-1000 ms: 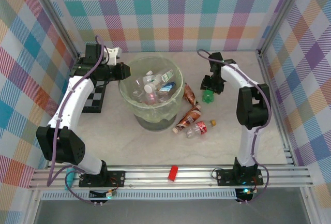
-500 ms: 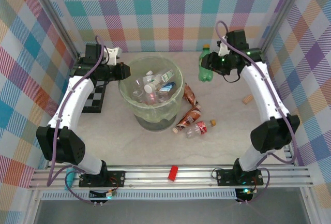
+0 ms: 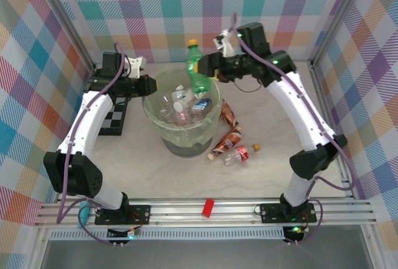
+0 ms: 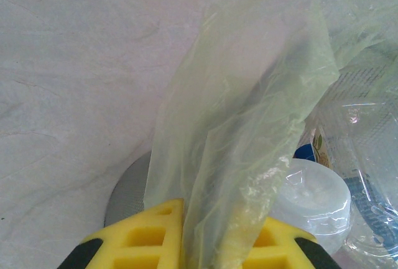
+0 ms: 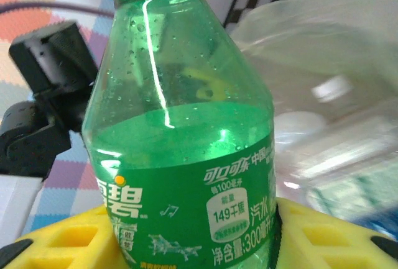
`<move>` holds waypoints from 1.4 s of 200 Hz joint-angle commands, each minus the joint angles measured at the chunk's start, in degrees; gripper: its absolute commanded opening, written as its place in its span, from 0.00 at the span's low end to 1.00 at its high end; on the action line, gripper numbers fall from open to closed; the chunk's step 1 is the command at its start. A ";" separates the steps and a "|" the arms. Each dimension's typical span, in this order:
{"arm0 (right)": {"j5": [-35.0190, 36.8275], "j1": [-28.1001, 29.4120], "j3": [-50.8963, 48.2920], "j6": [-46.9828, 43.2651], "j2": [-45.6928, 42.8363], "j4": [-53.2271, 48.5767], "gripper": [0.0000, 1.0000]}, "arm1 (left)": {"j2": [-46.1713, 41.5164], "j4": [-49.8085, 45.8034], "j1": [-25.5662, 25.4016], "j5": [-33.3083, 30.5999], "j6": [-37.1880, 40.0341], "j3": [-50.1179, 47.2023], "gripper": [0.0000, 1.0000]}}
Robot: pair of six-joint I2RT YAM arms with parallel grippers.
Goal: Put the plastic bottles in the bin
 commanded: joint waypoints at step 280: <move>14.65 6.89 3.17 -6.86 -0.74 -6.69 0.70 | -4.95 -6.00 0.29 -6.12 -2.13 8.28 0.57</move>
